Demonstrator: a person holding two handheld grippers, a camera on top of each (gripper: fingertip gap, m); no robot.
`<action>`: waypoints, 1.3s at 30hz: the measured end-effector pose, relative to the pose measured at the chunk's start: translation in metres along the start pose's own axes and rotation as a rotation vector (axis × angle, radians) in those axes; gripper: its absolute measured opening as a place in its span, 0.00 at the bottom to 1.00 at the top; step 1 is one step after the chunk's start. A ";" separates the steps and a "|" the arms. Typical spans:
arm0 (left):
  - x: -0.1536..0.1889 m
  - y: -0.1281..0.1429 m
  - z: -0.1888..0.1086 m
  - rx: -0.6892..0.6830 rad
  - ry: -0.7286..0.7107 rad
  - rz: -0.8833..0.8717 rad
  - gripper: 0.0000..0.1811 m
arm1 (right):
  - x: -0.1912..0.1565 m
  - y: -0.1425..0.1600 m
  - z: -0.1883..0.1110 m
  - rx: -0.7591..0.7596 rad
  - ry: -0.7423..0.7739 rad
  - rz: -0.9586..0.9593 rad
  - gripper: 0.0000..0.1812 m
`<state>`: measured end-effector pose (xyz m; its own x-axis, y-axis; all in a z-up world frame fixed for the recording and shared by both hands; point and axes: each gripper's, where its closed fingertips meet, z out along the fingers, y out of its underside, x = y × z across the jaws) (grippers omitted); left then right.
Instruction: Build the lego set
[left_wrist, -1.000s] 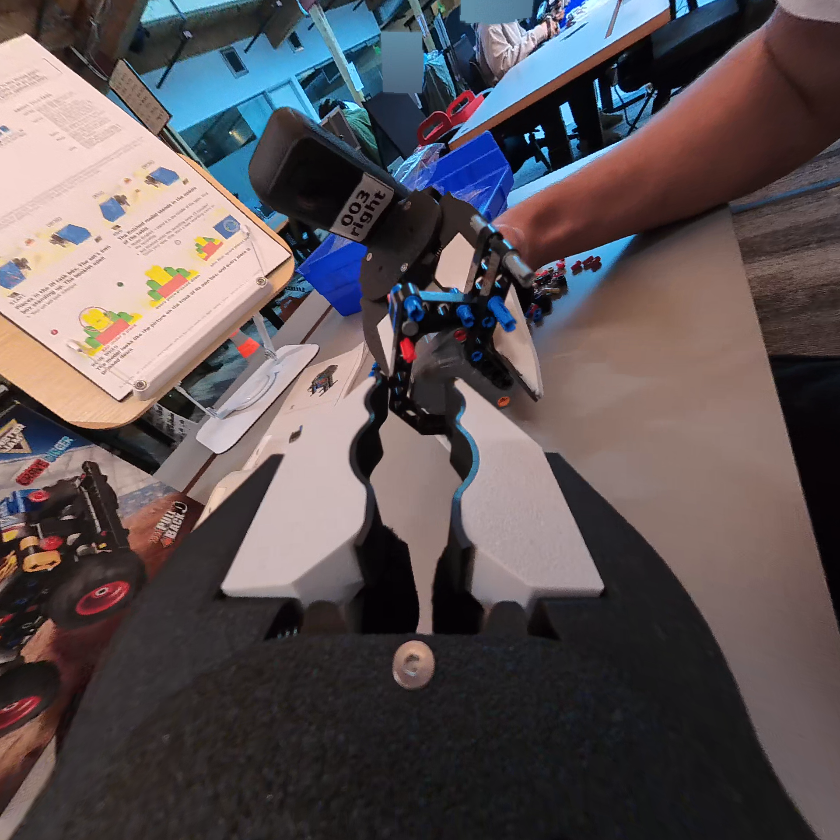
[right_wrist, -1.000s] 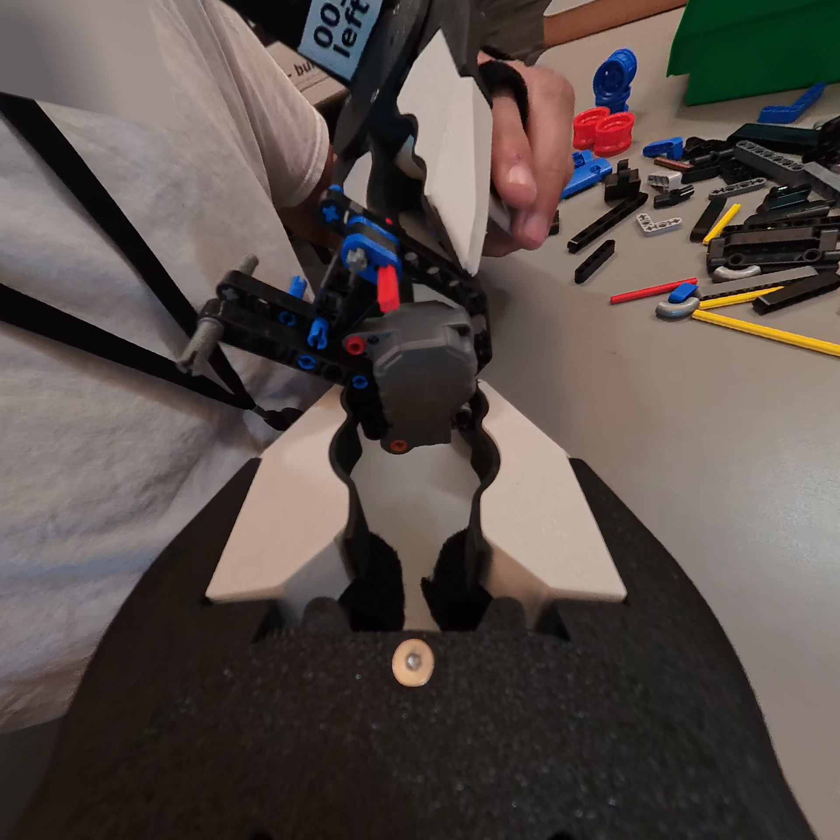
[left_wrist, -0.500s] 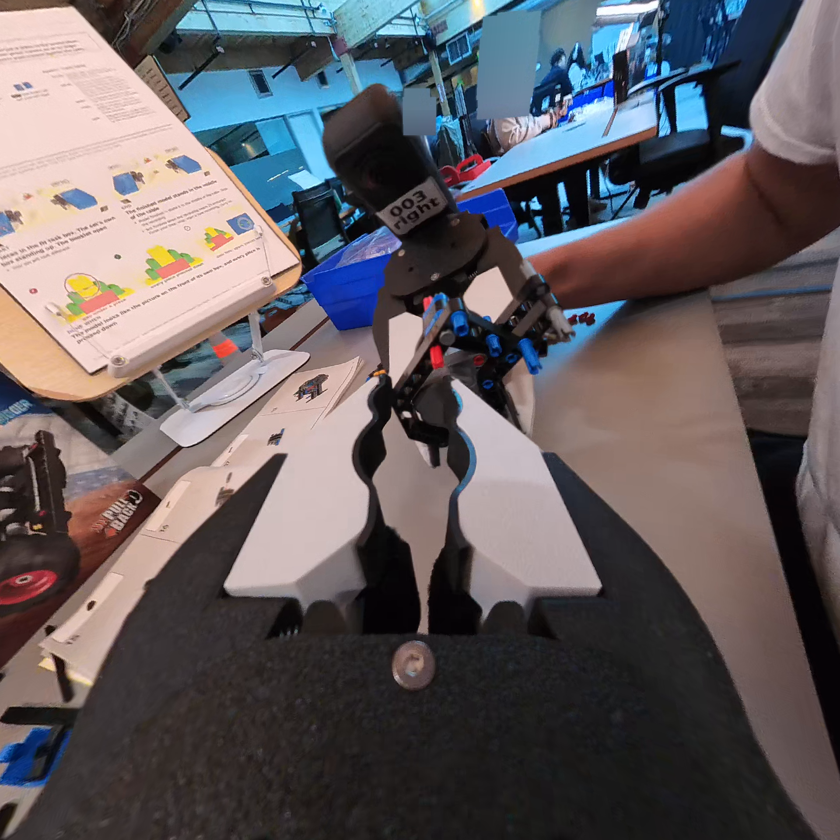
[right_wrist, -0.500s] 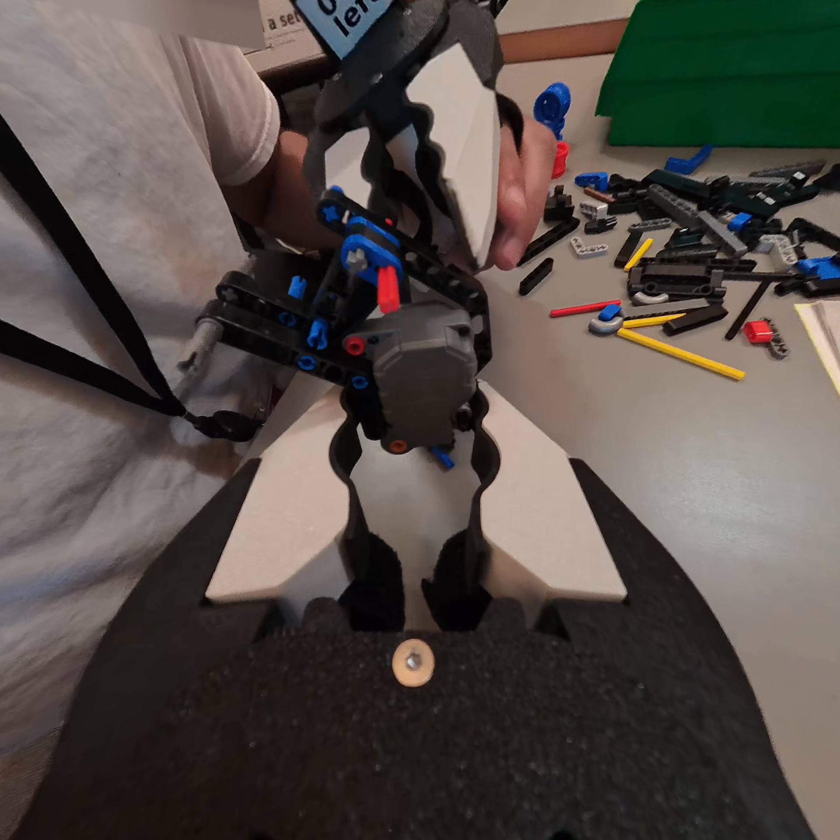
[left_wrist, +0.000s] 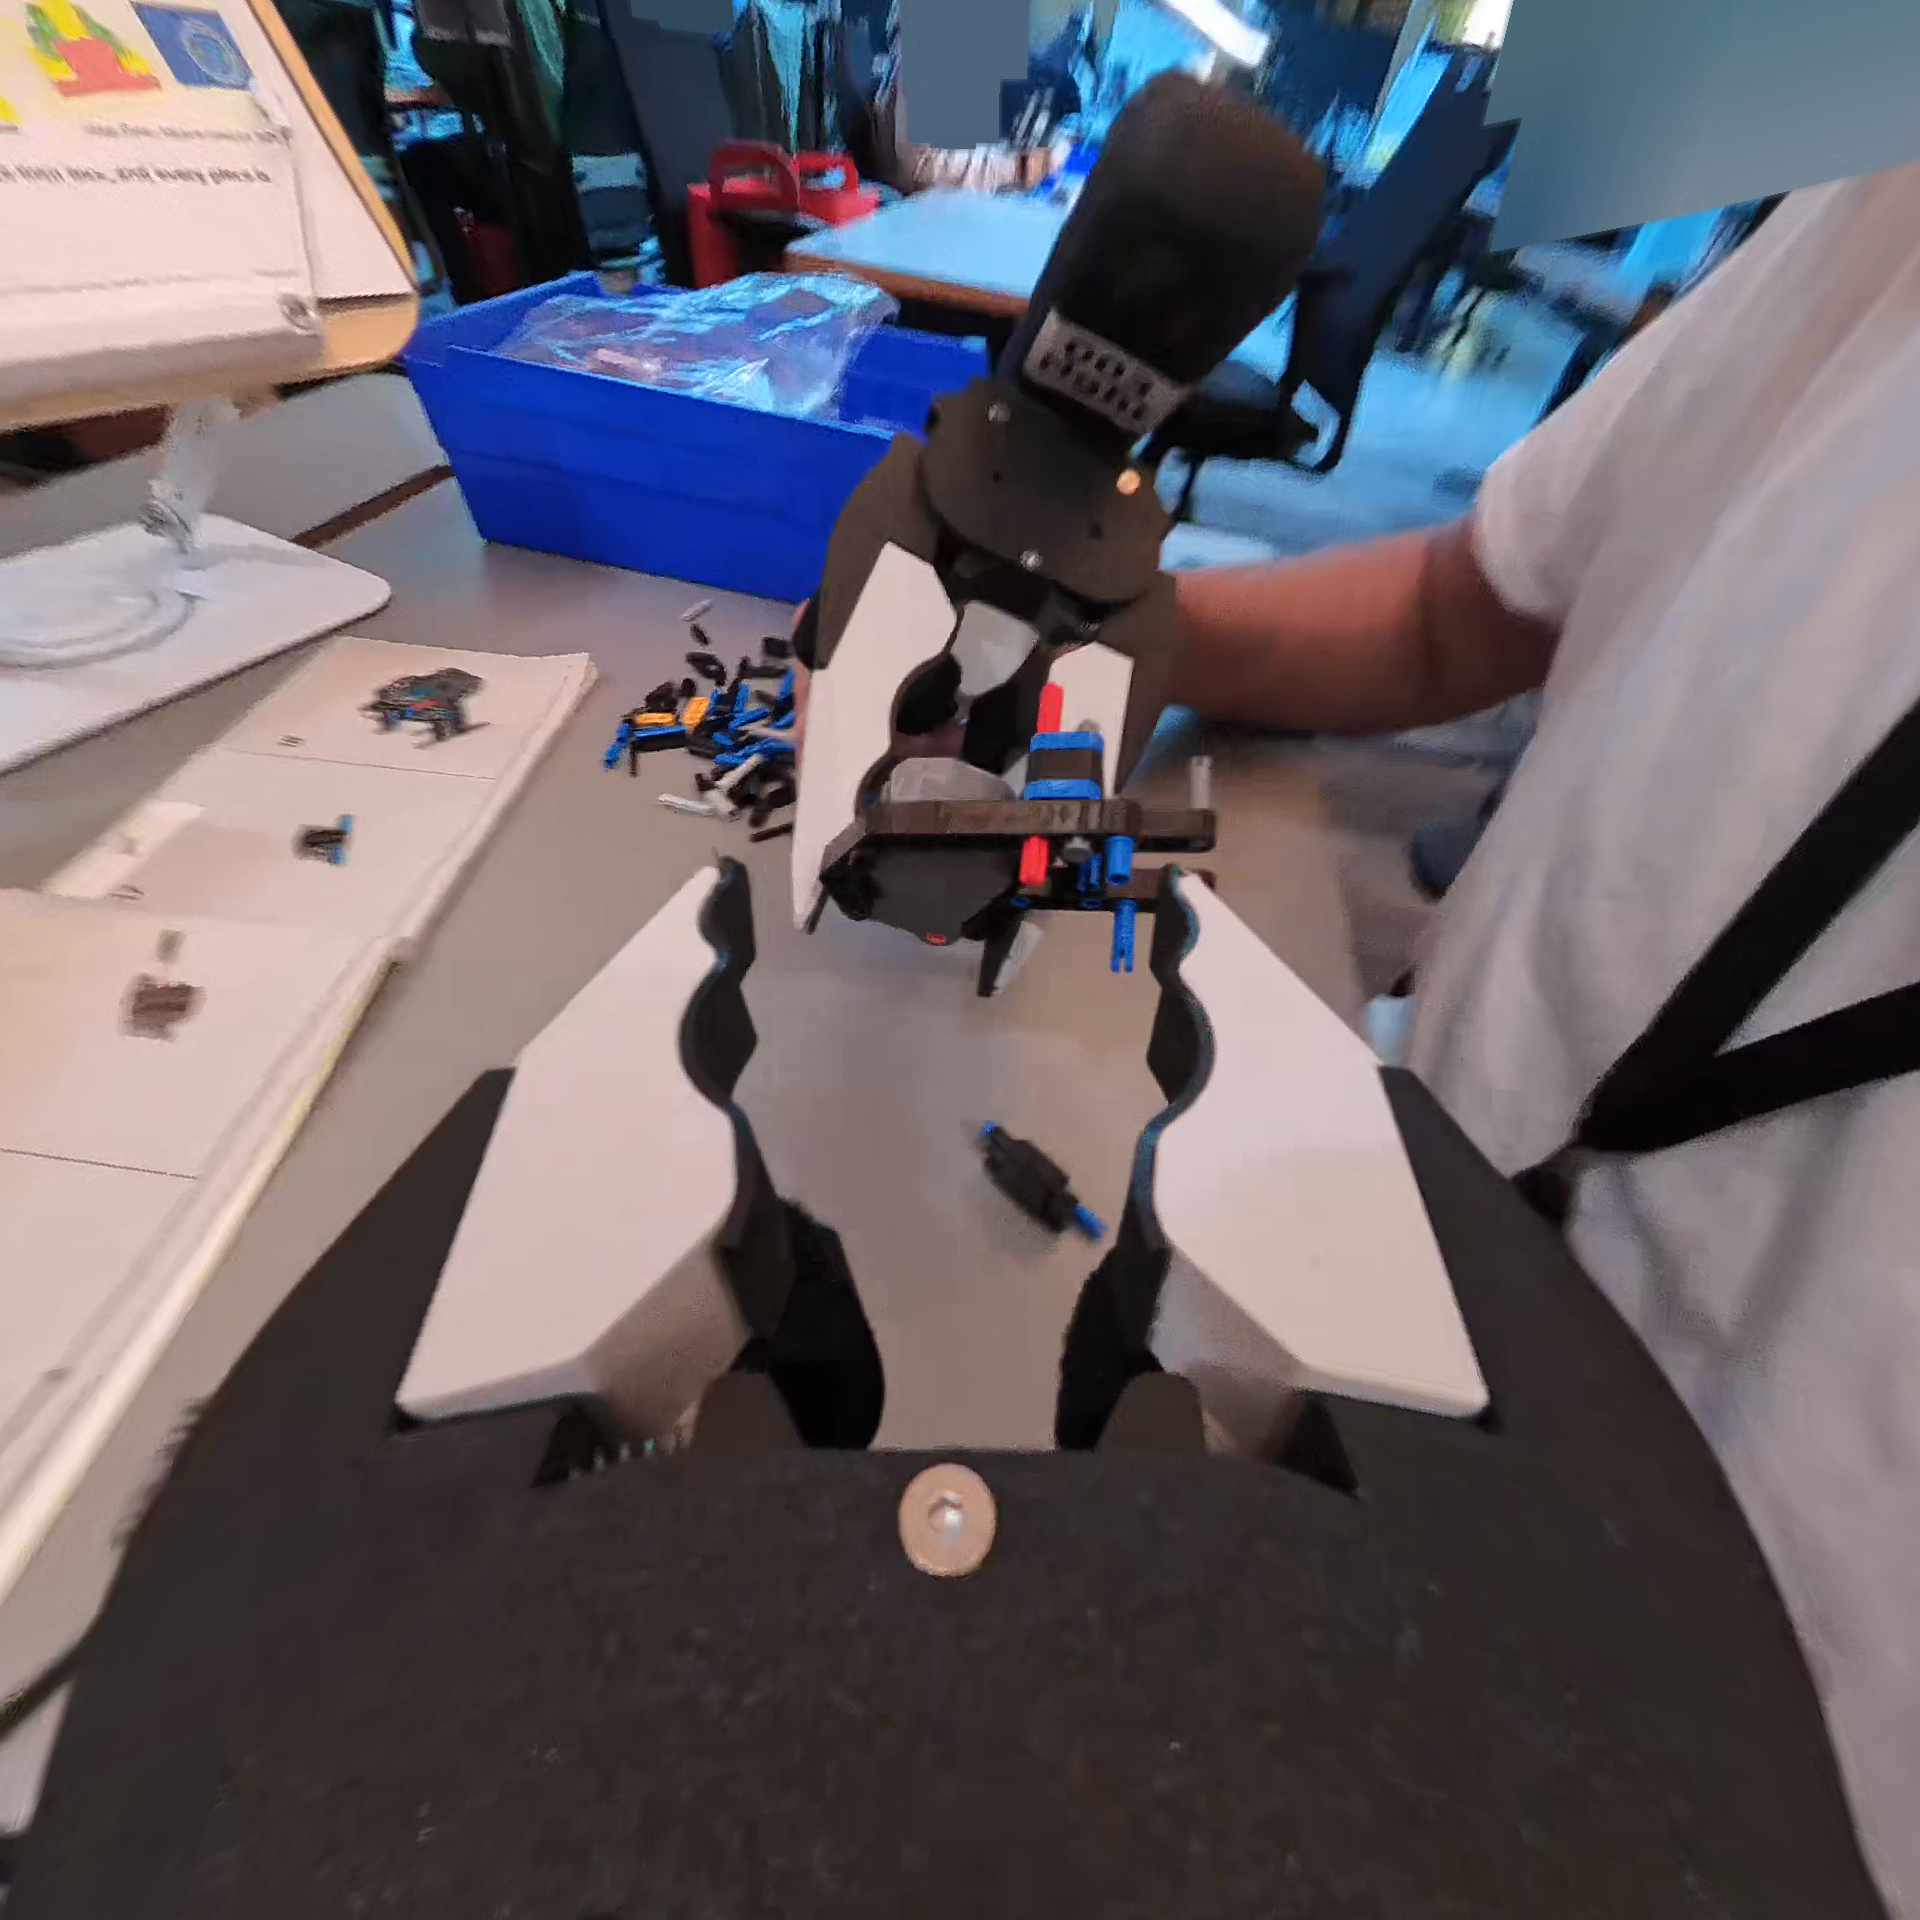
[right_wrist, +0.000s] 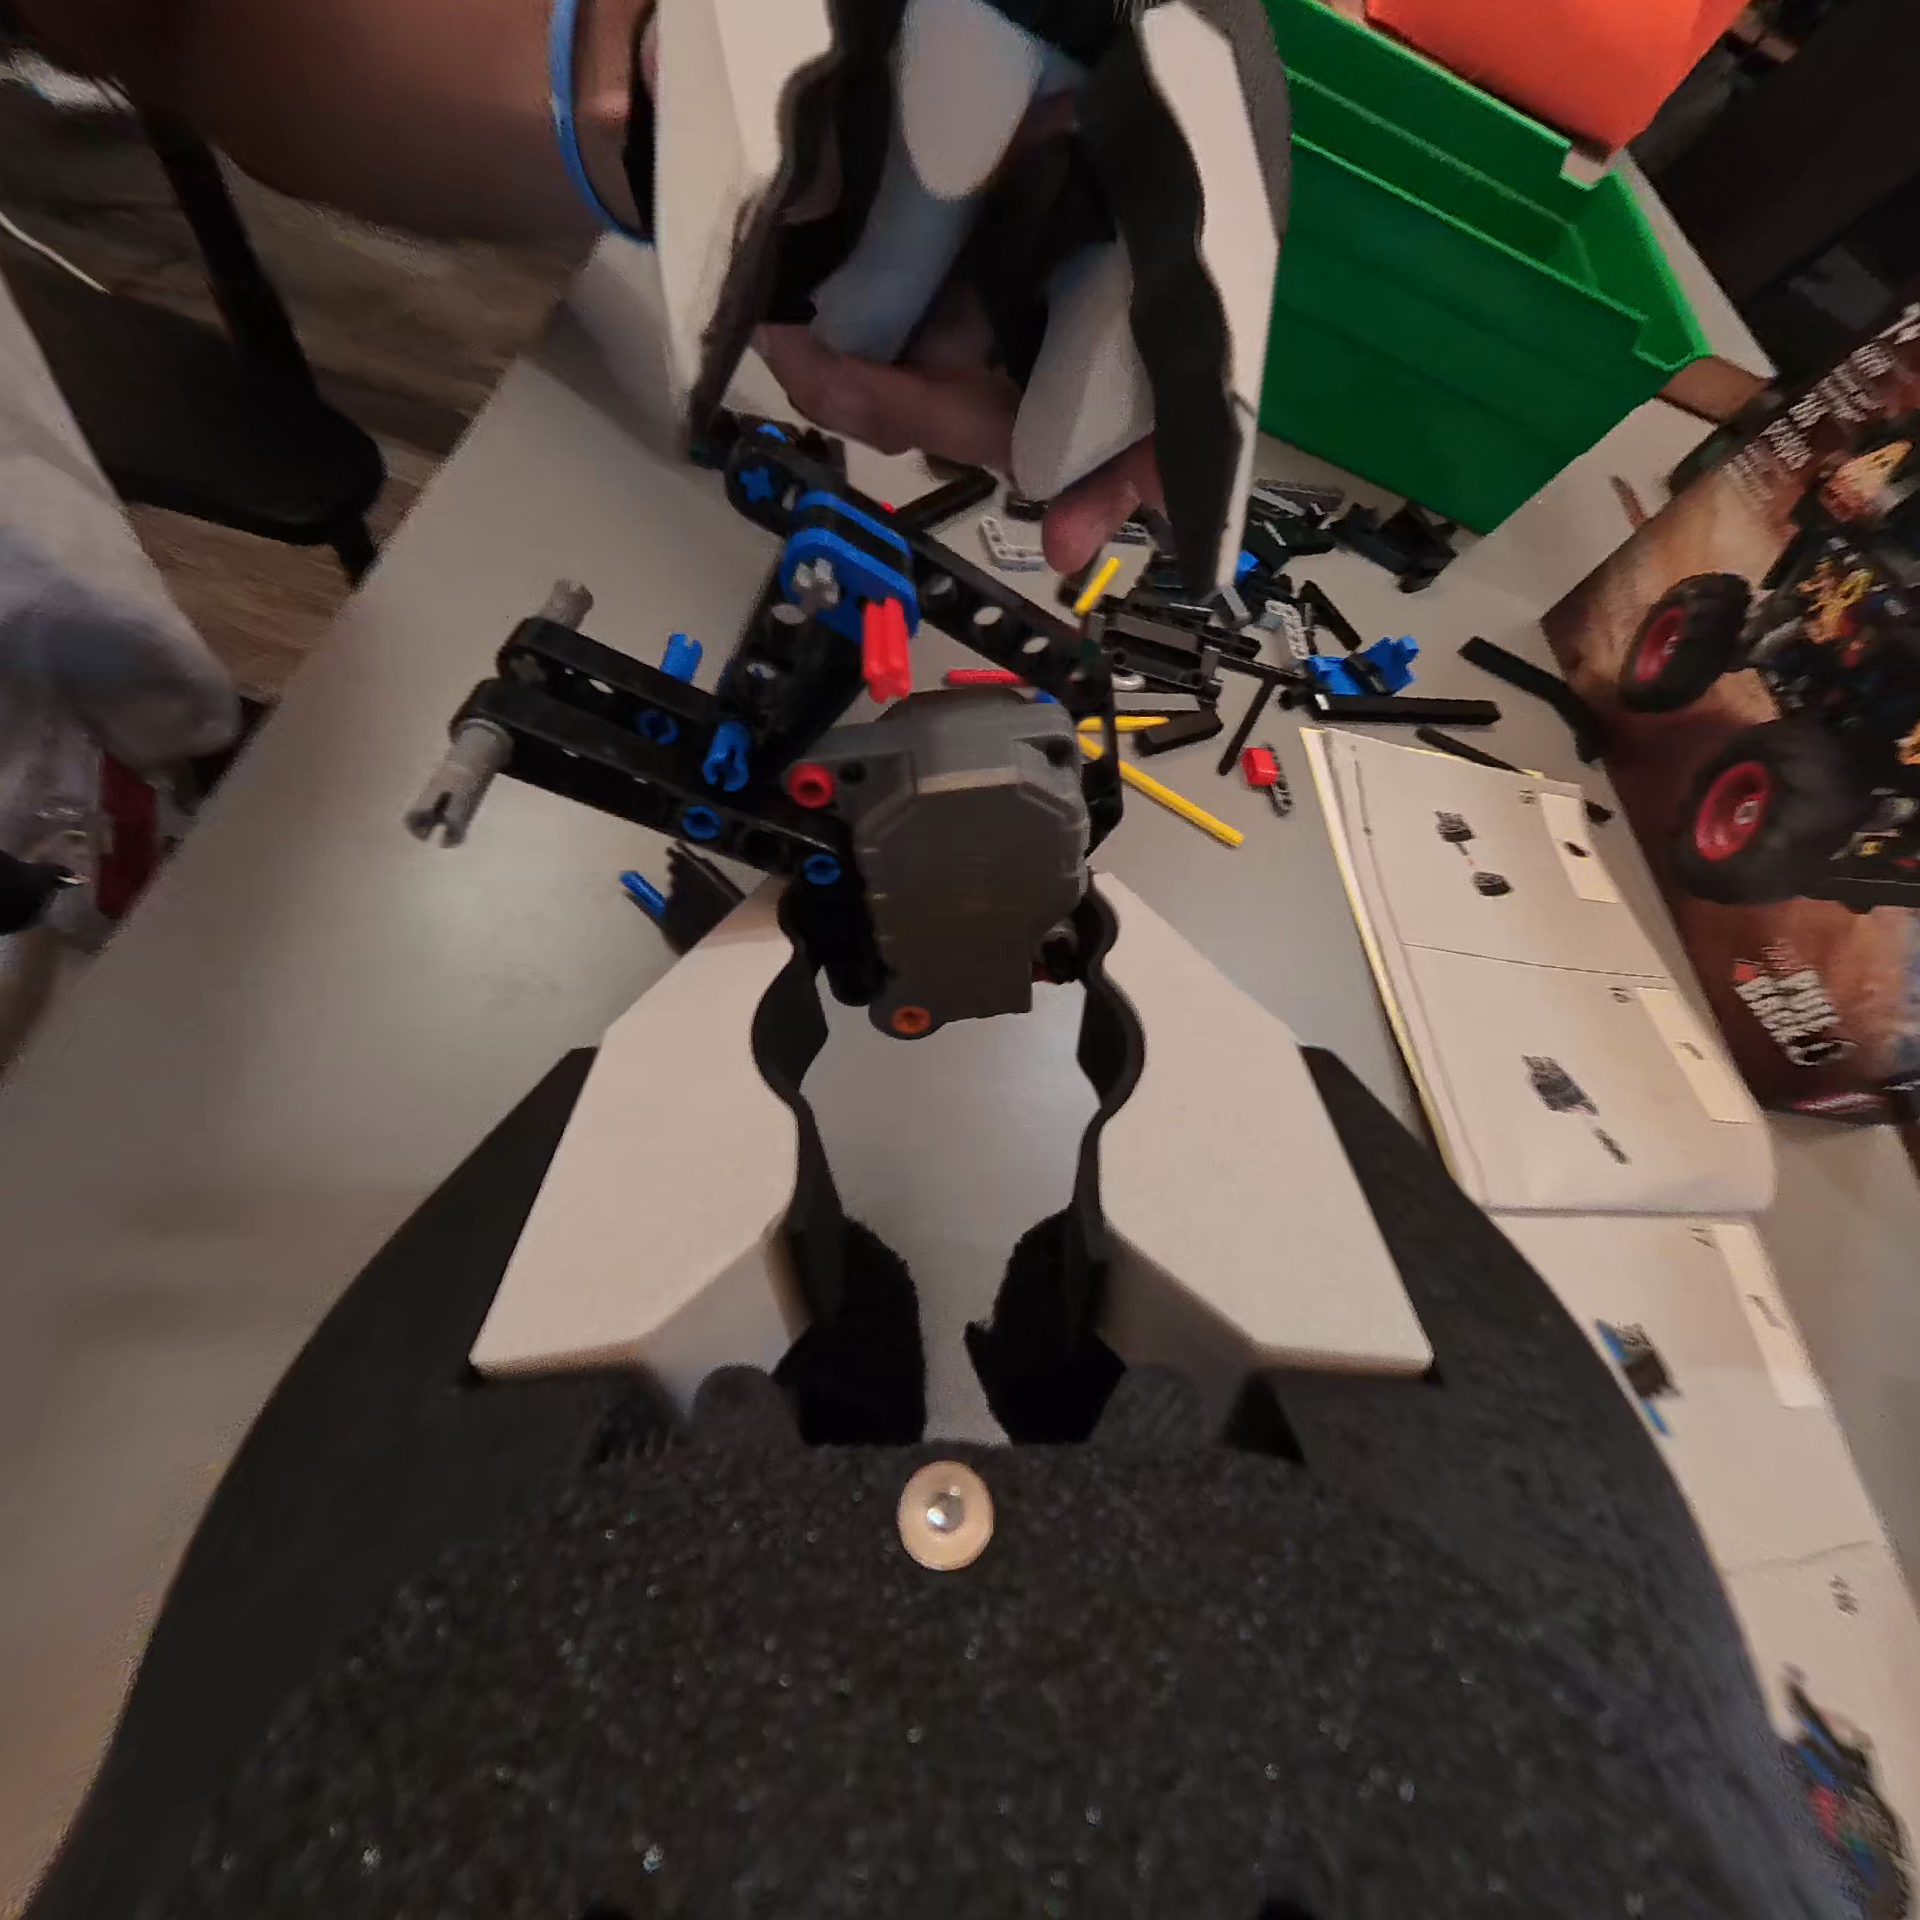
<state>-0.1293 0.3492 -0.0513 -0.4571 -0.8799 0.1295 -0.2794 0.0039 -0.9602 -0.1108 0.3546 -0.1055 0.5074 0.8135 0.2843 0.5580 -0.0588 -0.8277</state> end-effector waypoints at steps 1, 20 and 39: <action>-0.001 0.001 0.003 -0.031 -0.027 0.058 0.44 | 0.002 0.001 0.000 -0.013 0.024 -0.022 0.25; -0.011 -0.008 0.029 -0.025 -0.010 0.153 0.42 | 0.003 0.026 0.009 -0.136 0.023 -0.026 0.25; -0.020 -0.007 0.023 0.070 -0.076 0.186 0.34 | 0.001 0.024 0.008 -0.106 -0.007 0.014 0.25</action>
<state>-0.0989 0.3558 -0.0530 -0.4294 -0.9005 -0.0682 -0.1359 0.1391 -0.9809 -0.1018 0.3591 -0.1294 0.5113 0.8161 0.2694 0.6175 -0.1308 -0.7756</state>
